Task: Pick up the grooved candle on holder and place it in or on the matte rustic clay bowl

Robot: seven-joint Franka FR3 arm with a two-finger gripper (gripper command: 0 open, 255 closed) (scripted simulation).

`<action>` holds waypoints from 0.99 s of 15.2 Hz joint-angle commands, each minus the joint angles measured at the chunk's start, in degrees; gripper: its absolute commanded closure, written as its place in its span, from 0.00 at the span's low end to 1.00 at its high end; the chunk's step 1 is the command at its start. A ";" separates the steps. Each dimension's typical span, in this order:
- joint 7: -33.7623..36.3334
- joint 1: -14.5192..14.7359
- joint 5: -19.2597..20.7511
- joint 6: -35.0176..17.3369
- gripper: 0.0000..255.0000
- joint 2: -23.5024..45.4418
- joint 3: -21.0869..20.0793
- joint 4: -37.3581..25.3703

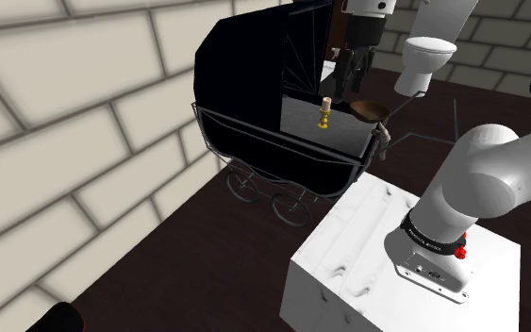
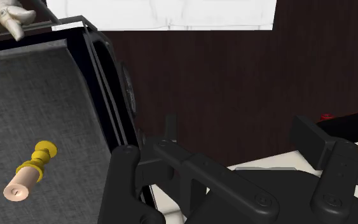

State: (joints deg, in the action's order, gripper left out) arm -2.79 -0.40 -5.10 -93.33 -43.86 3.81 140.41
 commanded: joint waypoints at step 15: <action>-19.21 -3.40 9.71 -17.82 0.00 19.04 12.39 -2.21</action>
State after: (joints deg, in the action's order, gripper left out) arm -20.62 -3.67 4.20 -109.92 -26.54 15.39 138.89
